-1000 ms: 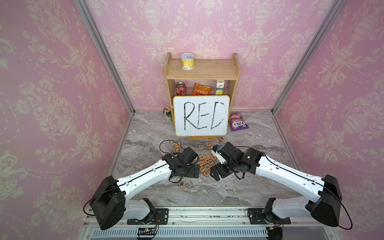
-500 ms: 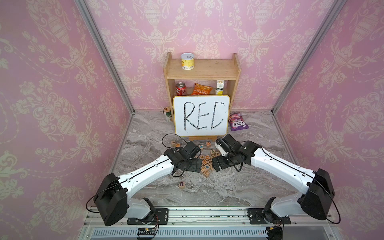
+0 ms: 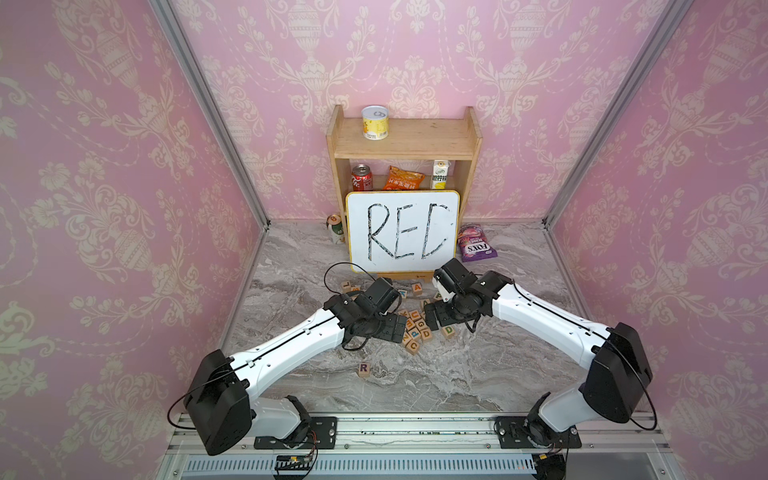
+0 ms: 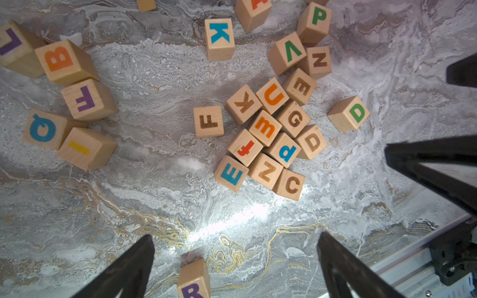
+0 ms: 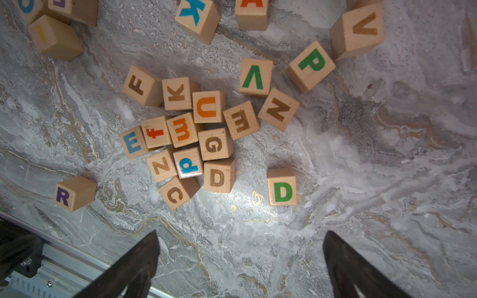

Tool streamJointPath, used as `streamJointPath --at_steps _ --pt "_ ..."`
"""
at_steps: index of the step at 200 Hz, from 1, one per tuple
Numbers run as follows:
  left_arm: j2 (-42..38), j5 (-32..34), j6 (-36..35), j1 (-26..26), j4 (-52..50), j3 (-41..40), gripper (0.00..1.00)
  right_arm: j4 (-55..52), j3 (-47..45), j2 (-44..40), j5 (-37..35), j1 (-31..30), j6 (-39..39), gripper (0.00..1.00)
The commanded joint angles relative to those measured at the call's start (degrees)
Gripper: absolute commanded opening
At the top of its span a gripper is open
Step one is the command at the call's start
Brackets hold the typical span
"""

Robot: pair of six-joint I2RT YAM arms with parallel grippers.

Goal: Assemble the uppercase word "red" with letter blocks
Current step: Pick up the letter block from the center of the board.

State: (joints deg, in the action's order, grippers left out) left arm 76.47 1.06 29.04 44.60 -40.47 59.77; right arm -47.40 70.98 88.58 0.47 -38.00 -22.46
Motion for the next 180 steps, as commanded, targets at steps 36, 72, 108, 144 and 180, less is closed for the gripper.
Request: streamJointPath --at_steps 36,72,108,144,180 --pt "-2.24 -3.07 -2.97 -2.82 0.78 2.35 0.99 -0.94 5.34 3.57 1.15 1.11 1.63 0.99" --pt "-2.9 -3.85 -3.64 -4.14 0.09 2.32 0.99 -0.77 7.2 5.67 2.4 1.08 1.45 0.99" --pt "-3.77 -4.92 -4.15 -6.33 -0.93 2.23 0.99 -0.68 9.31 8.07 3.64 1.09 1.02 0.98" --pt "-5.28 -5.8 -5.03 -8.3 -2.36 2.14 0.99 0.01 11.34 10.49 4.93 0.67 -0.03 0.98" --pt "-8.5 -5.8 -5.04 -9.12 -4.48 1.21 0.99 0.72 12.88 12.61 5.24 -1.51 -0.73 0.98"
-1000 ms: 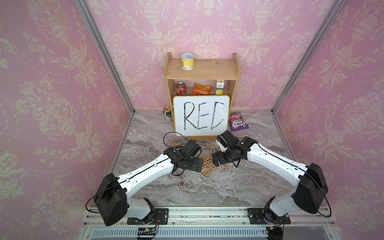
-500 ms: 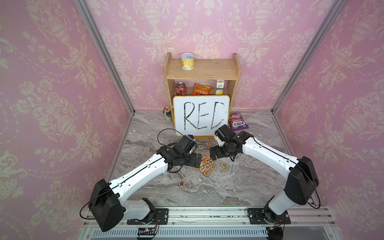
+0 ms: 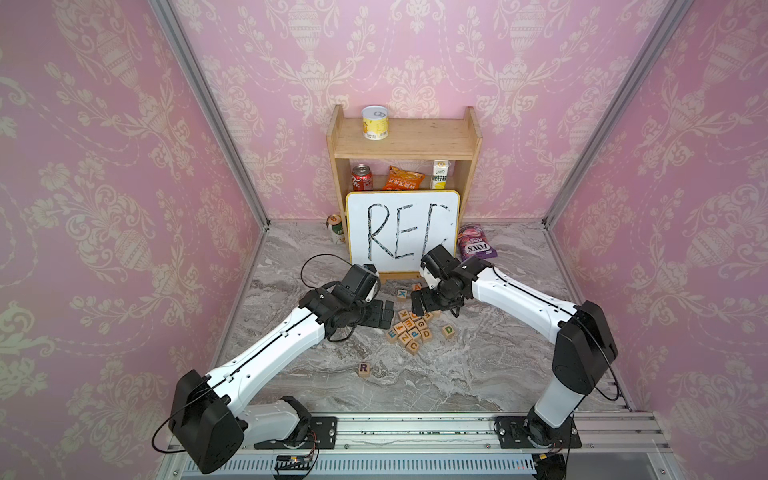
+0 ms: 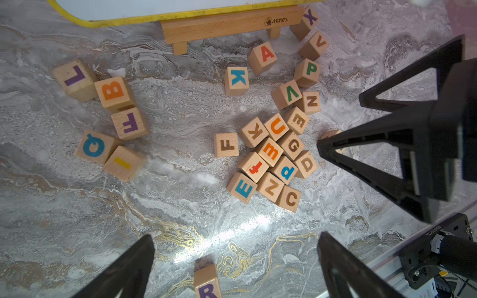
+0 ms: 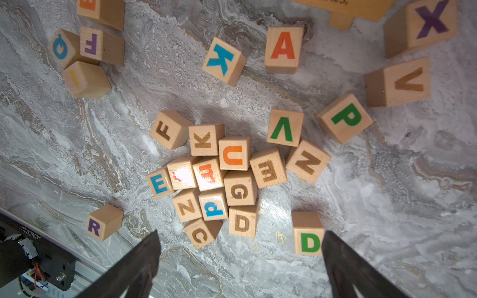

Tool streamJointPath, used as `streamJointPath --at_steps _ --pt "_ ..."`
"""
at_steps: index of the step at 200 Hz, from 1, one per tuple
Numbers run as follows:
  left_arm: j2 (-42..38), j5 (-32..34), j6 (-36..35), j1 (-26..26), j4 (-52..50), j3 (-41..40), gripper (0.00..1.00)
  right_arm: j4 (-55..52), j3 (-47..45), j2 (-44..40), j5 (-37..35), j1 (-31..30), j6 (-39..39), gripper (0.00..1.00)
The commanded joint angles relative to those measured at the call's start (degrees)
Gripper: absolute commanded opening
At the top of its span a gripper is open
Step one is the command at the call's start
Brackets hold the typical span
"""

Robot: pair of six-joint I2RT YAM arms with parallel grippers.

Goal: Assemble the uppercase word "red" with letter blocks
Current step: Pick up the letter block from the center of the board.

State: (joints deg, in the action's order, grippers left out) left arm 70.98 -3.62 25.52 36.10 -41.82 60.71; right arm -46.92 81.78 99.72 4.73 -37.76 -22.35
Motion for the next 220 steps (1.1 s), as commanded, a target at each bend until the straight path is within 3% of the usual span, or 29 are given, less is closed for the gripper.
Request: streamJointPath --at_steps 1,76,157,220 --pt "-3.12 -1.13 -1.48 -0.6 -3.15 0.28 0.99 0.2 2.12 1.54 0.98 -1.86 -0.85 0.98" --pt "-14.19 0.83 1.05 -0.78 -8.5 -2.87 0.99 1.82 5.22 6.3 0.41 -6.85 -2.47 0.96" --pt "-21.8 2.3 2.23 -0.77 -14.14 -4.74 0.99 2.61 8.41 10.45 1.54 -8.1 -2.7 0.73" --pt "-24.72 2.56 3.44 -0.77 -15.42 -6.14 0.99 0.25 11.18 13.17 -1.82 -8.56 -1.87 0.67"
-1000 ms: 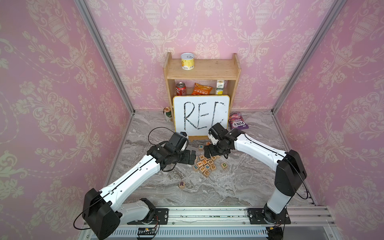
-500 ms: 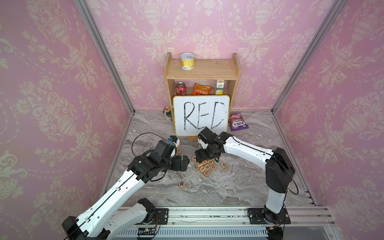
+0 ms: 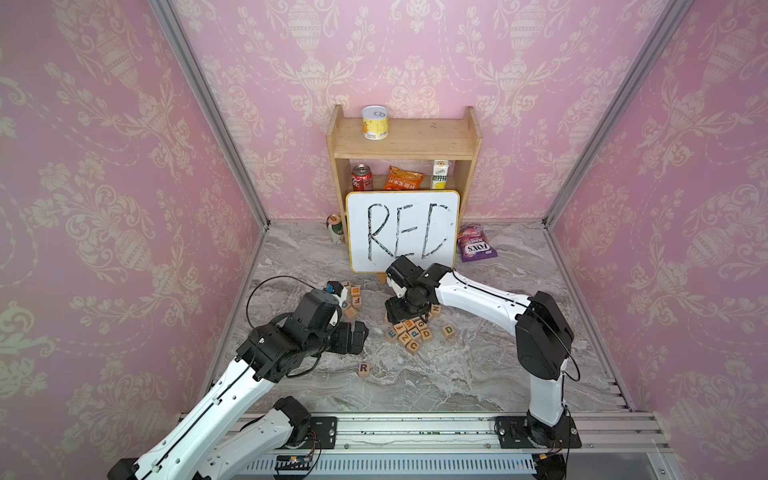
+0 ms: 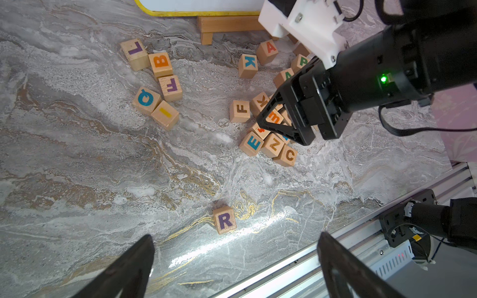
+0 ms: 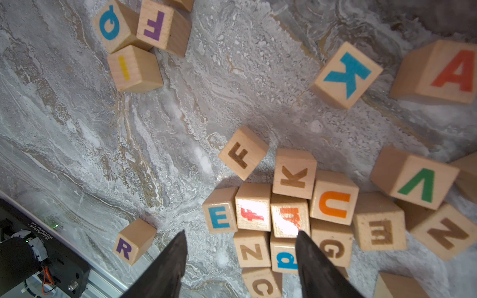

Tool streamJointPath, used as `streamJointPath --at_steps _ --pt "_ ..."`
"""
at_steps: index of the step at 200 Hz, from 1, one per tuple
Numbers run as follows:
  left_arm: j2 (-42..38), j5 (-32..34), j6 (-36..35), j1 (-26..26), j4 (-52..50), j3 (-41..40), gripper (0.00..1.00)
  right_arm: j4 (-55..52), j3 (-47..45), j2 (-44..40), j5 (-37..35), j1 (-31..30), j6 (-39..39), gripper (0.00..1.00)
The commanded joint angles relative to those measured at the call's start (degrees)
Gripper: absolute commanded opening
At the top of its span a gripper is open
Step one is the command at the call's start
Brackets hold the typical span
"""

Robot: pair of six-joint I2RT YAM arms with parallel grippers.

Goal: Assemble the uppercase word "red" with letter blocks
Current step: Pick up the letter block from the center of the board.

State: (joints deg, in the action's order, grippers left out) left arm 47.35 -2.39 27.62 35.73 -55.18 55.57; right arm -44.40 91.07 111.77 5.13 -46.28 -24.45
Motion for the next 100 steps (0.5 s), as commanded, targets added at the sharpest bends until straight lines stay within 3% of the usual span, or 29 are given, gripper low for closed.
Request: streamJointPath --at_steps 1,100 --pt "-1.11 1.38 1.37 -0.39 -2.14 -1.0 0.99 -2.31 1.95 1.19 -2.22 -0.08 0.25 0.67" --pt "-2.53 1.65 1.21 -0.44 -3.05 -1.61 0.99 -0.5 3.3 3.68 3.03 -4.07 -1.1 0.59"
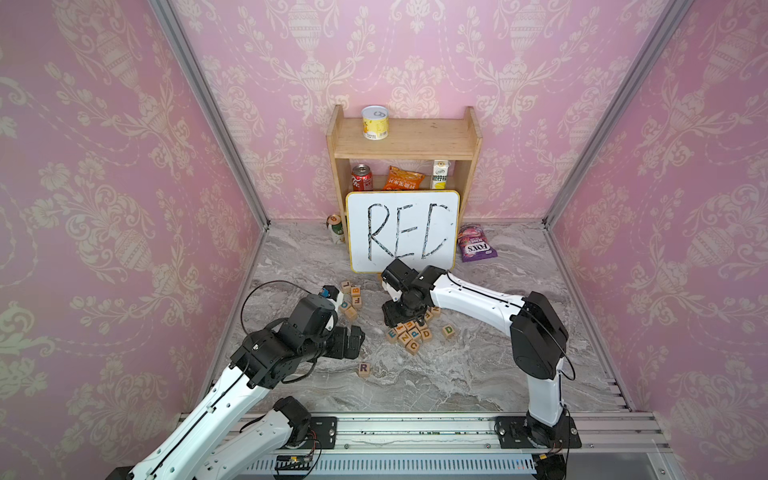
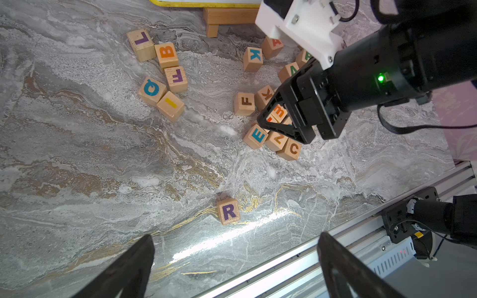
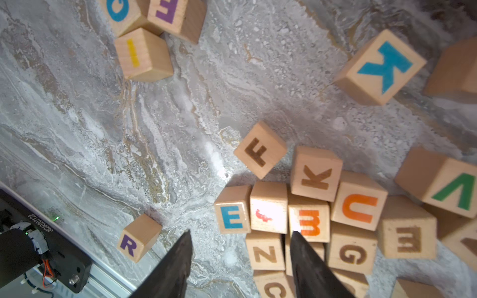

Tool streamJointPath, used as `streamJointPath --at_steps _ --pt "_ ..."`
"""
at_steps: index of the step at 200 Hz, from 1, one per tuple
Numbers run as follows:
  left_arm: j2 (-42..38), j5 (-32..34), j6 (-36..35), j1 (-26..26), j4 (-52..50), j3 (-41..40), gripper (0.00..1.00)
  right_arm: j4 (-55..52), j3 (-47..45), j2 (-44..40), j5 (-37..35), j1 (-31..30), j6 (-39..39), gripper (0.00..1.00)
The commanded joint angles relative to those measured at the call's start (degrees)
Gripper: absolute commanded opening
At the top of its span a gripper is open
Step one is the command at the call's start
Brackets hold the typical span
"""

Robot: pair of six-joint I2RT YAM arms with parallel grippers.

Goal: Assemble the uppercase word "red" with letter blocks
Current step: Pick up the letter block from the center of the board.

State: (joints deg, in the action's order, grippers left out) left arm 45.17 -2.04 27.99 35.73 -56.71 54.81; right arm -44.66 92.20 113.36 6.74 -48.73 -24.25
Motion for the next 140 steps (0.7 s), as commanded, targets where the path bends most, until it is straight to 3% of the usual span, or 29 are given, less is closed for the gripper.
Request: streamJointPath --at_steps 1,140 --pt "-0.39 1.28 0.84 -0.46 -1.54 -0.84 0.99 -0.24 2.18 2.11 1.42 -1.67 -1.4 0.59" --pt "0.5 0.14 0.14 -0.42 -1.4 -0.89 0.99 1.42 4.77 8.65 2.54 -2.19 -2.03 0.63"
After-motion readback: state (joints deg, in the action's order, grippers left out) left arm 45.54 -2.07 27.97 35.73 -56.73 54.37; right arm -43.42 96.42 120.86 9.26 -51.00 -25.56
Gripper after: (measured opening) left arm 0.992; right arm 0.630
